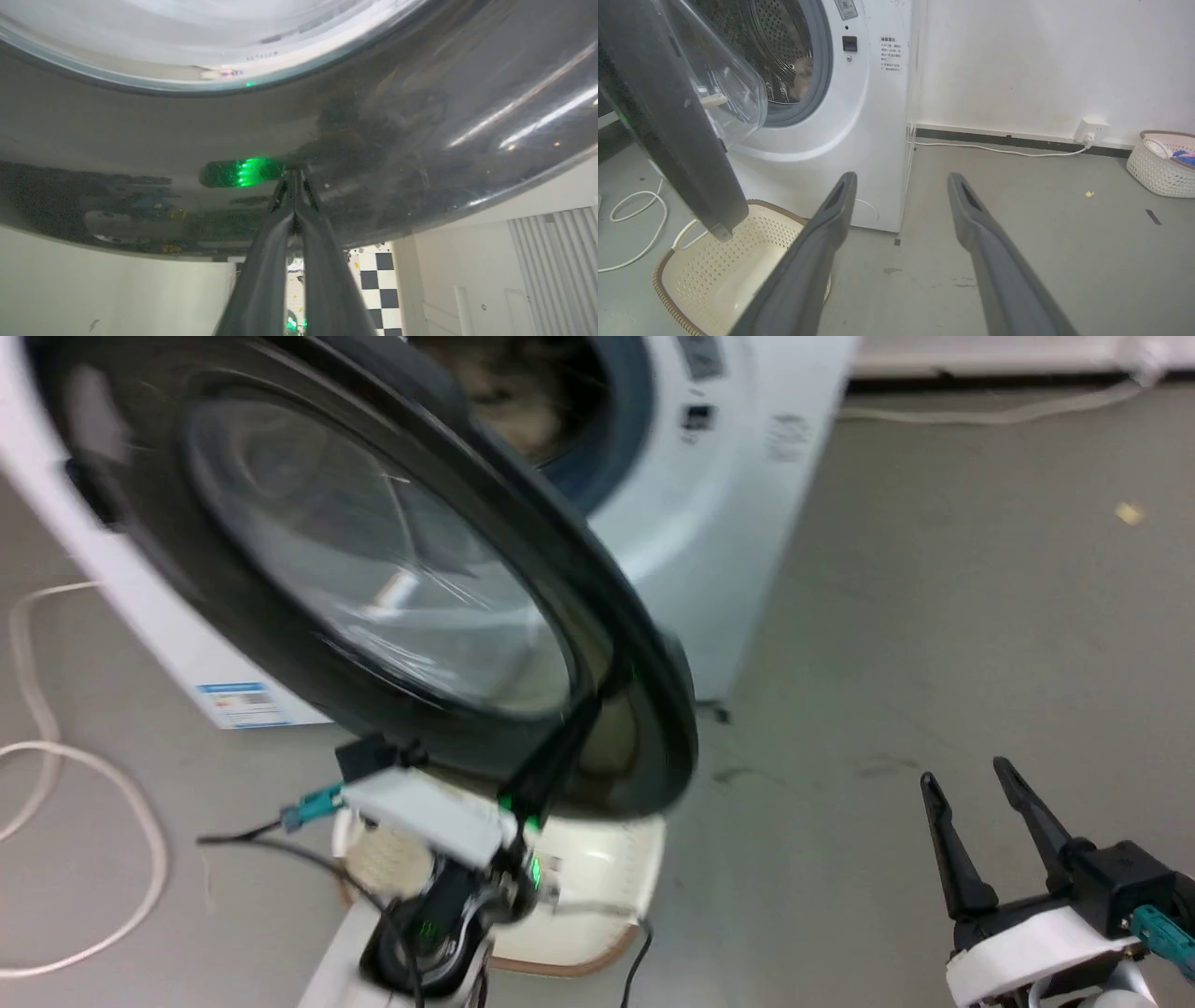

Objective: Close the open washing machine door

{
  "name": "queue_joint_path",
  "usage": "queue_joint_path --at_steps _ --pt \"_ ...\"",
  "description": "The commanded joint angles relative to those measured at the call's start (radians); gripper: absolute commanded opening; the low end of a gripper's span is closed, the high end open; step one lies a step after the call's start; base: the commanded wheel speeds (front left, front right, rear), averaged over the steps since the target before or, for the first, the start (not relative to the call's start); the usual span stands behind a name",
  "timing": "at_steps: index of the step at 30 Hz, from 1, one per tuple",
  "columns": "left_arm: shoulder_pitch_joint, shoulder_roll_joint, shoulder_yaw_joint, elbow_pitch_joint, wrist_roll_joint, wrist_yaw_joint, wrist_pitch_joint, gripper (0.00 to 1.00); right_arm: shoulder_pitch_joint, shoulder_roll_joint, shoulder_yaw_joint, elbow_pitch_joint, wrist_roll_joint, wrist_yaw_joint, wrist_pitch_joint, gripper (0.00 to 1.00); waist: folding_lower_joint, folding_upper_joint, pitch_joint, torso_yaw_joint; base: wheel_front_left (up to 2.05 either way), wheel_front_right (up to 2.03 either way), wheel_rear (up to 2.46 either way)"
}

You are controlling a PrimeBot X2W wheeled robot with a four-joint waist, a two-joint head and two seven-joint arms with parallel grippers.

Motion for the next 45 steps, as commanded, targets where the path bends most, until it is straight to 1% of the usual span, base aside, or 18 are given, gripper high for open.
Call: queue_joint_path --at_steps 1,5,8,11,15,17,20,21,22,24,29,31,33,34,36,39,42,45 --pt "-0.033 -0.001 -0.010 0.012 -0.016 -0.008 -0.019 0.00 -0.016 0.000 0.004 0.005 0.006 0.001 -0.007 1.00 -0.0002 -0.0001 0.063 -0.077 0.00 0.00 0.00" --pt "-0.164 -0.001 -0.045 0.123 -0.098 -0.020 -0.146 0.00 -0.031 0.006 0.020 0.025 0.013 0.001 -0.018 1.00 -0.0002 -0.0001 0.083 -0.124 0.00 0.00 0.00" --pt "-0.264 -0.001 -0.061 0.219 -0.127 -0.031 -0.241 0.00 -0.044 0.012 0.036 0.039 0.015 0.001 -0.025 1.00 -0.0002 -0.0001 0.092 -0.148 0.00 0.00 0.00" --pt "-0.344 -0.001 -0.083 0.302 -0.146 -0.041 -0.312 0.00 -0.054 0.016 0.043 0.051 0.017 0.001 -0.030 1.00 -0.0002 -0.0001 0.094 -0.156 0.00 0.00 0.00" --pt "-0.403 -0.001 -0.119 0.372 -0.171 -0.047 -0.347 0.00 -0.058 0.020 0.041 0.062 0.018 0.001 -0.034 1.00 -0.0002 -0.0001 0.085 -0.144 0.00 0.00 0.00" --pt "-0.407 -0.001 -0.131 0.371 -0.169 -0.047 -0.354 0.00 -0.056 0.019 0.041 0.064 0.018 0.001 -0.036 1.00 -0.0002 -0.0001 0.073 -0.128 0.00 0.00 0.00" --pt "-0.372 0.001 -0.144 0.343 -0.129 -0.048 -0.361 0.00 -0.046 0.017 0.043 0.060 0.019 0.001 -0.037 1.00 -0.0002 -0.0001 0.045 -0.095 0.00 0.00 0.00" --pt "-0.350 0.006 -0.147 0.322 -0.112 -0.048 -0.363 0.36 -0.041 0.015 0.046 0.056 0.020 0.001 -0.038 1.00 -0.0002 -0.0001 0.032 -0.083 0.00 0.00 0.00" --pt "-0.318 0.011 -0.143 0.295 -0.100 -0.048 -0.371 0.98 -0.035 0.014 0.048 0.050 0.021 0.001 -0.038 1.00 -0.0002 -0.0001 0.019 -0.071 0.00 0.00 0.00" --pt "-0.242 0.028 -0.136 0.240 -0.073 -0.048 -0.391 1.00 -0.020 0.010 0.044 0.037 0.024 0.001 -0.038 1.00 -0.0002 -0.0001 -0.009 -0.041 0.00 0.00 0.00" --pt "-0.051 0.123 -0.185 0.109 0.086 -0.048 -0.443 1.00 0.032 -0.004 0.038 -0.002 0.027 0.001 -0.039 1.00 -0.0002 -0.0001 -0.080 0.047 0.00 0.00 0.00" --pt "0.008 0.170 -0.191 0.066 0.173 -0.048 -0.466 1.00 0.052 -0.009 0.041 -0.017 0.025 0.001 -0.039 1.00 -0.0002 -0.0001 -0.101 0.078 0.00 0.00 0.00" --pt "0.055 0.212 -0.178 0.045 0.282 -0.048 -0.478 1.00 0.069 -0.014 0.041 -0.032 0.025 0.001 -0.039 1.00 -0.0002 -0.0001 -0.120 0.111 0.00 0.00 0.00" --pt "0.078 0.223 -0.146 0.045 0.345 -0.048 -0.480 1.00 0.077 -0.016 0.043 -0.038 0.025 0.001 -0.039 1.00 -0.0002 -0.0001 -0.129 0.125 0.00 0.00 0.00" --pt "0.125 0.207 -0.036 0.031 0.491 -0.045 -0.481 1.00 0.091 -0.020 0.046 -0.049 0.024 0.001 -0.039 1.00 -0.0002 -0.0001 -0.144 0.150 0.00 0.00 0.00" --pt "0.193 0.171 0.067 -0.028 0.741 -0.031 -0.481 1.00 0.111 -0.021 0.050 -0.060 0.023 0.001 -0.039 1.00 -0.0002 -0.0001 -0.162 0.180 0.00 0.00 0.00" --pt "0.254 0.130 0.136 -0.093 0.950 -0.021 -0.481 1.00 0.125 -0.021 0.055 -0.063 0.022 0.001 -0.039 1.00 -0.0002 -0.0001 -0.172 0.203 0.00 0.00 0.00" --pt "0.298 0.127 0.158 -0.134 1.170 -0.007 -0.481 1.00 0.133 -0.020 0.062 -0.061 0.020 0.001 -0.039 1.00 -0.0002 -0.0001 -0.177 0.218 0.00 0.00 0.00"
